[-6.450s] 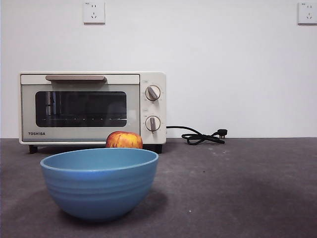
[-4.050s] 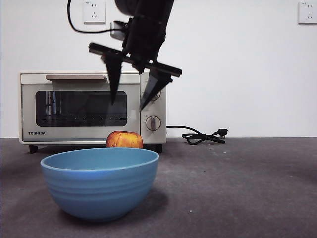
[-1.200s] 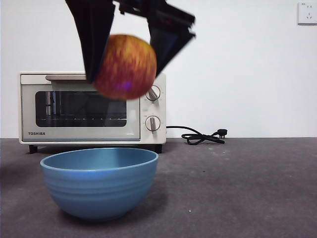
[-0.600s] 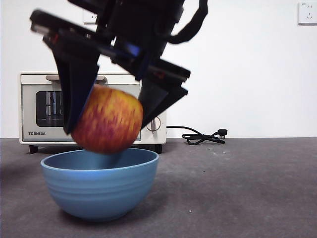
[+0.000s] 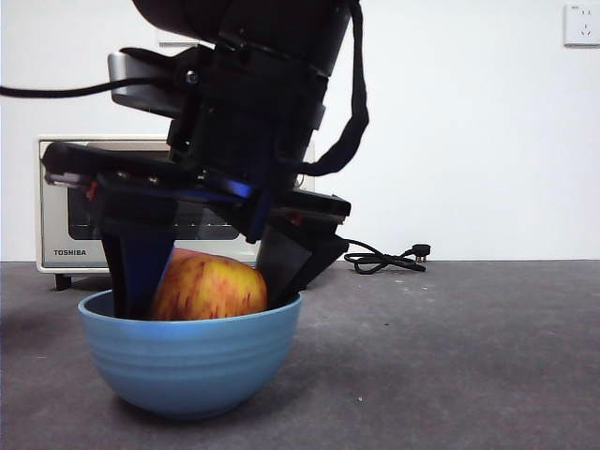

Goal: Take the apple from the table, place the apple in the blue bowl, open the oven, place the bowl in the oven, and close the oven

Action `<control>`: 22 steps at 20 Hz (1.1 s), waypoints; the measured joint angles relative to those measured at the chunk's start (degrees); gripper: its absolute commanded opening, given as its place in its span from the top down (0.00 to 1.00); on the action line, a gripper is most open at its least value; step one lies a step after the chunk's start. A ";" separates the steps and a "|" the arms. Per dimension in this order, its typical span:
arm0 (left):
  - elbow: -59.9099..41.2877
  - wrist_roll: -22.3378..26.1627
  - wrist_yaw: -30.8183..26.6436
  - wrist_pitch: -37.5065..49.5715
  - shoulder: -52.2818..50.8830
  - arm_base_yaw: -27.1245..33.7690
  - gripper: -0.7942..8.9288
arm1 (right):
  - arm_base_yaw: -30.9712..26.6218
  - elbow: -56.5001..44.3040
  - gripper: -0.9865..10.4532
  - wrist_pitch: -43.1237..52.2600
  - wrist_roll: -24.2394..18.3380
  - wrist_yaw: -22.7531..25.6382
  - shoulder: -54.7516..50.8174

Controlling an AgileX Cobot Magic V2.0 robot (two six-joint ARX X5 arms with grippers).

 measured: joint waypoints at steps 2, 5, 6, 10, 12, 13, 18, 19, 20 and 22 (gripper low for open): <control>0.00 0.00 0.00 -0.02 0.00 -0.02 0.92 | 0.02 -0.02 0.66 0.90 0.83 0.07 0.00; 0.00 0.00 0.00 -0.02 0.00 -0.02 0.92 | 0.02 -0.02 0.65 1.14 1.51 0.28 0.00; 0.00 0.00 0.00 0.00 0.00 -0.02 0.92 | 0.02 -0.02 0.60 1.14 1.60 0.94 0.00; 0.00 0.00 0.00 0.00 0.00 -0.02 0.92 | 0.02 -0.02 0.47 1.16 1.75 2.38 0.00; 0.00 0.00 0.00 0.00 0.00 -0.02 0.92 | 0.02 -0.02 0.47 1.42 1.77 2.47 0.00; 0.00 0.00 0.00 0.00 0.02 -0.02 0.92 | 0.02 -0.02 0.47 1.42 1.81 2.45 0.00; 0.00 0.00 0.00 0.00 0.00 -0.02 0.92 | 0.02 0.31 0.47 0.37 2.10 2.34 0.00; 0.00 0.00 0.00 0.02 0.00 -0.02 0.92 | 0.02 1.27 0.47 -1.66 2.14 2.32 0.00; 0.00 0.00 0.00 0.07 0.00 0.00 0.92 | 0.02 2.51 0.47 -3.76 2.21 2.32 0.00; 0.00 0.02 0.11 1.40 0.00 0.00 0.92 | 0.02 6.84 0.48 -9.18 2.49 2.36 0.00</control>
